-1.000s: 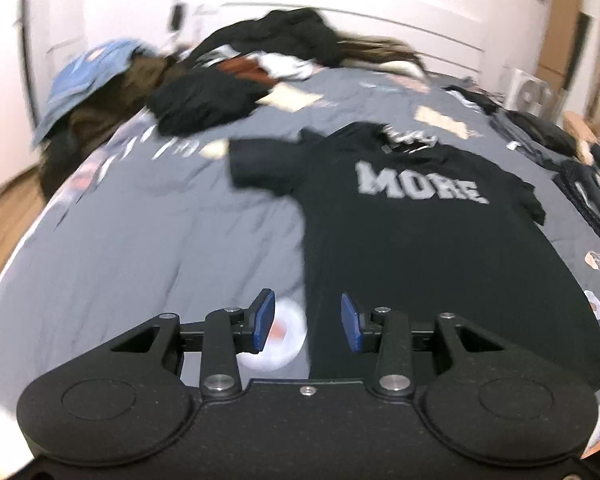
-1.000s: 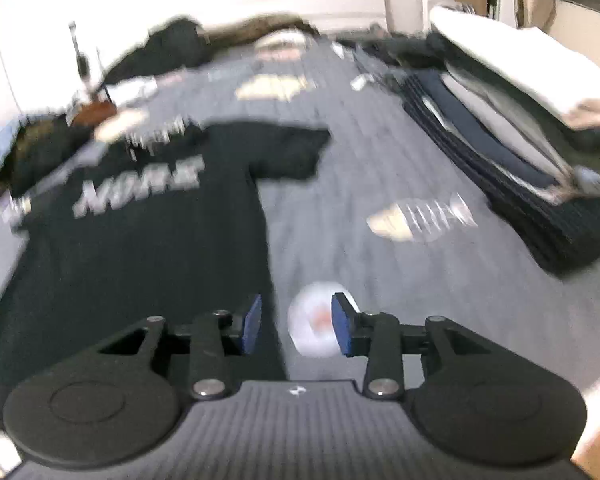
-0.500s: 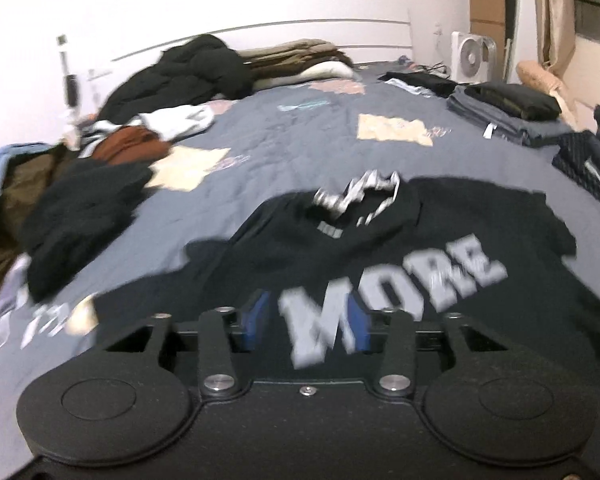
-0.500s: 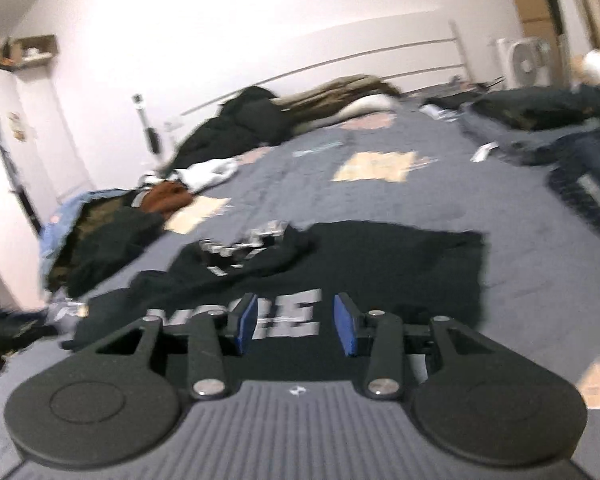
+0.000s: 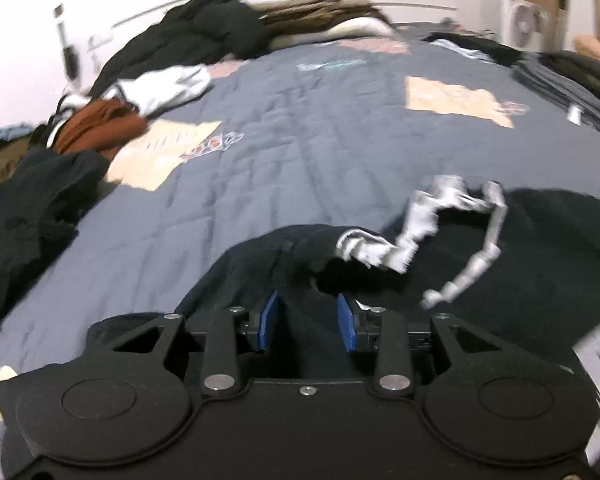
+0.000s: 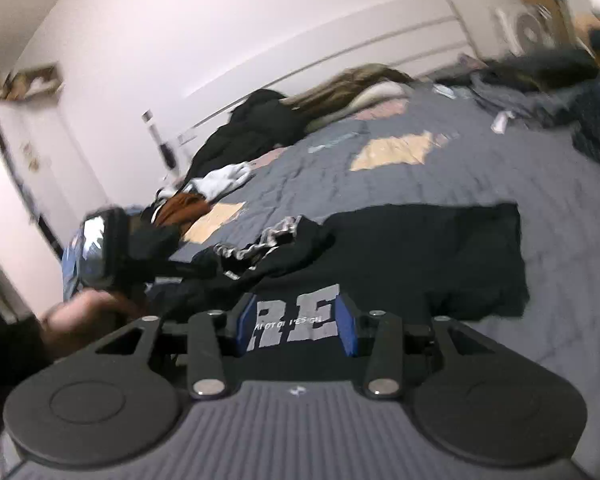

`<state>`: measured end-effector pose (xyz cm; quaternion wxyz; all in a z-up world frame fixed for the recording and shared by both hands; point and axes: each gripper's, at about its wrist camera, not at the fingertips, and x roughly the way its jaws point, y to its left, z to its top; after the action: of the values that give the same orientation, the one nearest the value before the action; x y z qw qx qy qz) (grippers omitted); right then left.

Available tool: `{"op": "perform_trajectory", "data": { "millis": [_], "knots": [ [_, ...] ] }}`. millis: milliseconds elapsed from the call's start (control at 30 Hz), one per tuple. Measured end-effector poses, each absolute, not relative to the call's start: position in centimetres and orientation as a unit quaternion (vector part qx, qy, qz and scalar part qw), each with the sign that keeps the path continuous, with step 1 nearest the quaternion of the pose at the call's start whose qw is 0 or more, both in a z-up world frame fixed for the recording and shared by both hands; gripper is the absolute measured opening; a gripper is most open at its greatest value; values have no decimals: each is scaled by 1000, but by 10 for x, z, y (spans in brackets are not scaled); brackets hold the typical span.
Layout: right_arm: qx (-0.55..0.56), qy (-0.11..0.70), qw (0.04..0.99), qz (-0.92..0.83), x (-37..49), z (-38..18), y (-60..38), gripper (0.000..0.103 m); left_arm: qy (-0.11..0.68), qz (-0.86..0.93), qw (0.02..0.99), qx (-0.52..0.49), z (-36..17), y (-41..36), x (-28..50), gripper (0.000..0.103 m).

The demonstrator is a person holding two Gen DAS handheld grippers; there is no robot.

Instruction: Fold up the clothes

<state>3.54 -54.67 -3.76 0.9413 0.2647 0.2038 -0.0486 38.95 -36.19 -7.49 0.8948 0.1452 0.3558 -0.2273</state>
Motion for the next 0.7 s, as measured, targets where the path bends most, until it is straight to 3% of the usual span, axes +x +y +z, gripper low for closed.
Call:
{"op": "perform_trajectory", "data": {
  "millis": [200,267,333,500,567,633,700],
  "knots": [
    [279,206,936,-54,36,-44,-552,42,389,-196,891,128,-90,-370,430,40],
    [281,209,935,-55,37,-46,-552,42,400,-195,889,105,-90,-368,442,35],
    [283,212,934,-55,37,-47,-553,43,397,-194,892,98,-82,-365,448,19],
    [294,214,930,-57,36,-49,-557,43,394,-166,903,45,-66,-349,471,15],
    [298,215,928,-60,36,-50,-558,43,404,-148,902,43,-68,-348,480,19],
    [301,216,927,-63,35,-51,-560,43,405,-144,899,86,-70,-355,477,36],
    [302,218,926,-64,35,-51,-561,43,403,-143,893,138,-71,-364,473,37]
  ]
}}
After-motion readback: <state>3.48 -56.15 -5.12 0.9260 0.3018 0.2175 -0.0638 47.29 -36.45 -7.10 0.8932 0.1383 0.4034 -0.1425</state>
